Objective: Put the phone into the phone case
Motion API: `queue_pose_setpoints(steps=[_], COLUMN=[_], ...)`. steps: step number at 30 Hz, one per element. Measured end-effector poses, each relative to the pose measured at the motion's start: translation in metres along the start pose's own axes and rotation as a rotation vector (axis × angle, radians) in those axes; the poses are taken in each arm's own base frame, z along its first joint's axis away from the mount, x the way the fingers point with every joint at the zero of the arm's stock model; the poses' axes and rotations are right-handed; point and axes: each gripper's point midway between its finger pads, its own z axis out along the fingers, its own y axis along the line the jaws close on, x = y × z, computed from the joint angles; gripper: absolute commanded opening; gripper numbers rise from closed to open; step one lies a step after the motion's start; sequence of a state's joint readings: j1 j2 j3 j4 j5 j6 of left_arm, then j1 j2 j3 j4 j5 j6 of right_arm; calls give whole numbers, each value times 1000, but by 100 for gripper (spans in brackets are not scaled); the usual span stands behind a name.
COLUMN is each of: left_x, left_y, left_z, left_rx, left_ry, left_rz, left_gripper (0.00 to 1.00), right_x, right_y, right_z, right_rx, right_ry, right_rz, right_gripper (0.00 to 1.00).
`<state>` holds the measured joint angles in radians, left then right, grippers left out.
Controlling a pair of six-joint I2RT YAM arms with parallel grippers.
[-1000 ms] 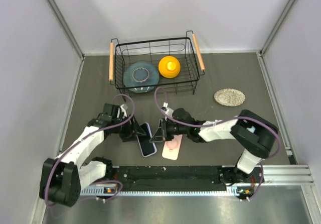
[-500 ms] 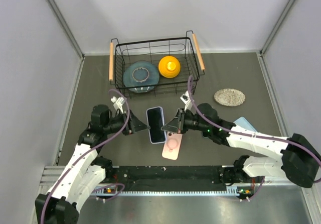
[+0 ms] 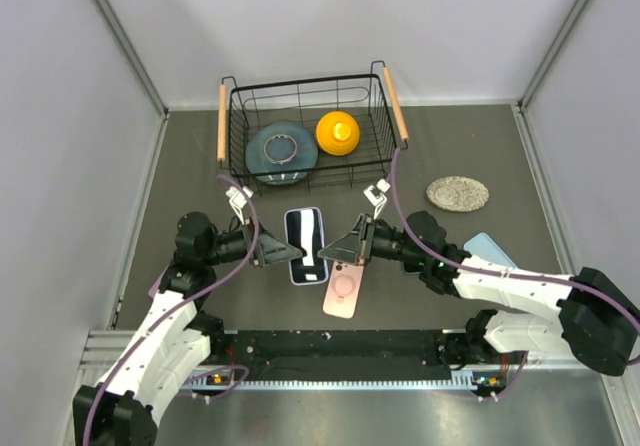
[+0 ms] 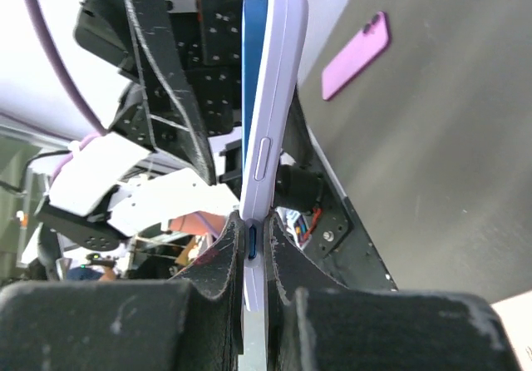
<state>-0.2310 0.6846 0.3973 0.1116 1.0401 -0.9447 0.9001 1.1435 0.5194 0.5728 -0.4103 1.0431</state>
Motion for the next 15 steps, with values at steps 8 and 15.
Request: queue_pose_setpoints(steps=[8, 15], left_x=[8, 9], left_y=[5, 4], left_z=[2, 3], left_rx=[28, 50], left_ry=[20, 33], left_rz=[-26, -32], left_gripper=[31, 0], right_x=[5, 15], right_y=[4, -7], right_z=[5, 6], right_rx=[-86, -71], right_ry=[5, 44], right_rz=[46, 60], right_gripper=[3, 52])
